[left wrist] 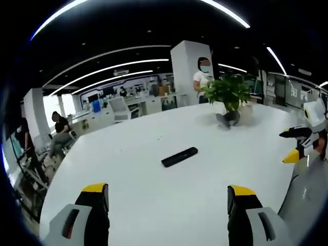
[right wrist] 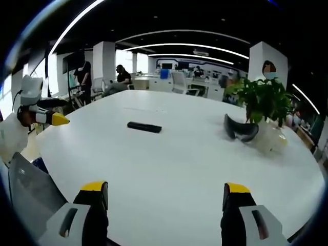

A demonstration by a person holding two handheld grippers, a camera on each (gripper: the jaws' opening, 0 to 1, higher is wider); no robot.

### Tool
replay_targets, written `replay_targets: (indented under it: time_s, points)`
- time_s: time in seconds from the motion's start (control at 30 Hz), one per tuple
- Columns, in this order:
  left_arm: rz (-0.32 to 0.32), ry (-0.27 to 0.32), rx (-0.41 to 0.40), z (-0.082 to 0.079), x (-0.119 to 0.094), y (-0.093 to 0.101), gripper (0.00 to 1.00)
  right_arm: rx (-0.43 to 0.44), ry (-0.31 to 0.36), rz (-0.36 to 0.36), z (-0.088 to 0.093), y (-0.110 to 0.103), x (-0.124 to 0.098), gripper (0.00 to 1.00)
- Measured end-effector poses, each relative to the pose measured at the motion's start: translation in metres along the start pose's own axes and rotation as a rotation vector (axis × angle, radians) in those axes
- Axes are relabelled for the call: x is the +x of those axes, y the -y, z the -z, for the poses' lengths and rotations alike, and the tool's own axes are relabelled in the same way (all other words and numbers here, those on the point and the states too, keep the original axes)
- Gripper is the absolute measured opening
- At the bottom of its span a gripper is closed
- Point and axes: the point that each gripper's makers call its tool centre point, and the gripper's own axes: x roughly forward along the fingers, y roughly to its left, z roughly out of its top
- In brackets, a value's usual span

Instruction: Press the specified remote control buttons in sequence, fully releasing each button before pressing the next.

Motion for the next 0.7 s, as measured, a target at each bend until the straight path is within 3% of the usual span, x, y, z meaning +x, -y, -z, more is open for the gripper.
replay_targets:
  time_s: [0.33, 0.5, 0.7]
  points:
    - [0.065, -0.044, 0.056, -0.021, 0.032, 0.000, 1.00, 0.031, -0.013, 0.006, 0.003, 0.005, 0.000, 0.90]
    - [0.095, -0.060, 0.099, -0.032, 0.051, -0.001, 0.92, 0.049, -0.020, 0.008, 0.005, 0.007, 0.000, 0.88]
    - [0.141, -0.101, 0.150, -0.031, 0.076, 0.003, 0.93, 0.051, -0.033, -0.006, 0.007, 0.004, 0.002, 0.87]
